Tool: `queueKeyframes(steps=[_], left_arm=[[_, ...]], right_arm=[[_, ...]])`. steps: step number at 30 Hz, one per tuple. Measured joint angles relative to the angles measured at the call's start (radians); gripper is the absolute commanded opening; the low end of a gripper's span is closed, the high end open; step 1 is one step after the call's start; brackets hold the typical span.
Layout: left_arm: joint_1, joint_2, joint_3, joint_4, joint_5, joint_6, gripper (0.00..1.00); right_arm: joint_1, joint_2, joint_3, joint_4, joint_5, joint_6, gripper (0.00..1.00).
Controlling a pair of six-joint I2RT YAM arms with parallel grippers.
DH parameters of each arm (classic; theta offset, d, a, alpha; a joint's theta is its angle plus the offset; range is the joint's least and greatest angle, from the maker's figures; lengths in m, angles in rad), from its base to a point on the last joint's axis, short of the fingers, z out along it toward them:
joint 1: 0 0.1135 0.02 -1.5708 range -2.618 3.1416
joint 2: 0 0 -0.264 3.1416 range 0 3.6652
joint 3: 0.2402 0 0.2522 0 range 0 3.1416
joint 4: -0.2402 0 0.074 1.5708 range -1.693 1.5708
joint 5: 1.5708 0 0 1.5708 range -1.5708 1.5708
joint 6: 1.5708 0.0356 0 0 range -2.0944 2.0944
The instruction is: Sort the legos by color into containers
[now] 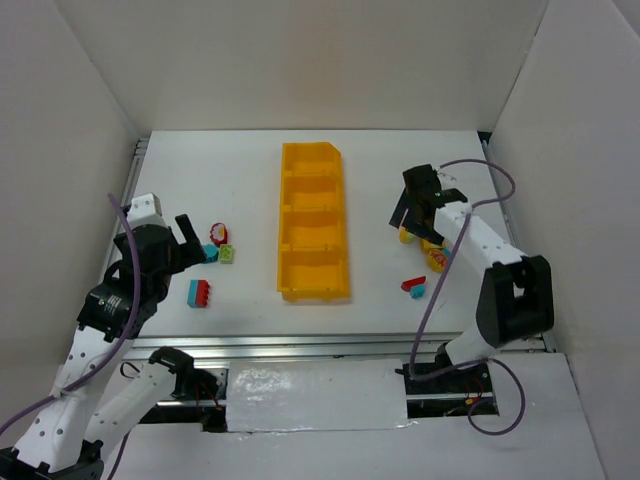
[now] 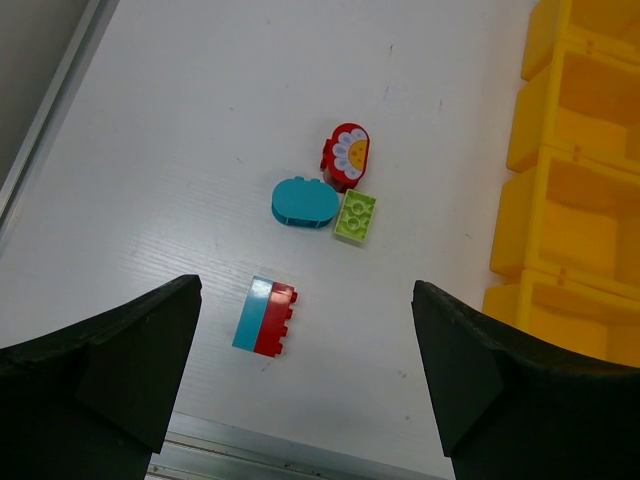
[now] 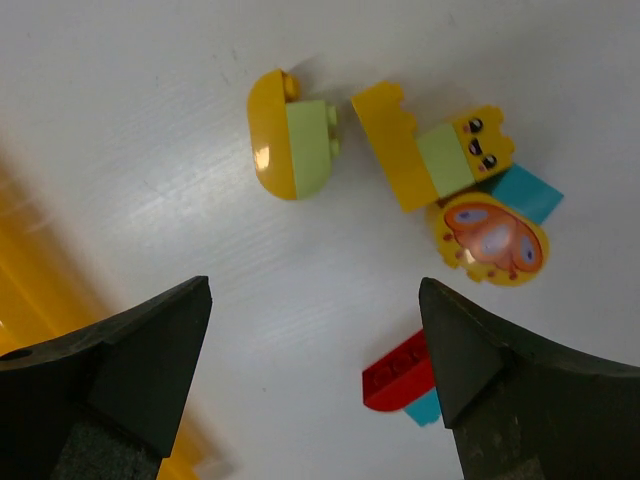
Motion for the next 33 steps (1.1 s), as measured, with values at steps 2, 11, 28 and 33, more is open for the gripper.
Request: queueKeyframes(steps=[2, 11, 28, 33], left_arm=[[-0.003, 0.0, 0.0, 0.001, 0.004, 0.0, 1.0], [-0.011, 0.0, 0.0, 0.002, 0.018, 0.0, 1.0], [-0.011, 0.021, 0.0, 0.002, 0.026, 0.004, 1.0], [-0.011, 0.033, 0.0, 0.002, 0.026, 0.004, 0.99]], right_arm=[[-0.019, 0.096, 0.058, 0.001, -0.013, -0.007, 0.9], [-0.03, 0.332, 0.168, 0.045, -0.03, -0.028, 0.82], [-0.089, 0.463, 0.239, 0.071, -0.093, -0.075, 0.7], [-0.089, 0.47, 0.246, 0.065, -0.1, -0.083, 0.66]])
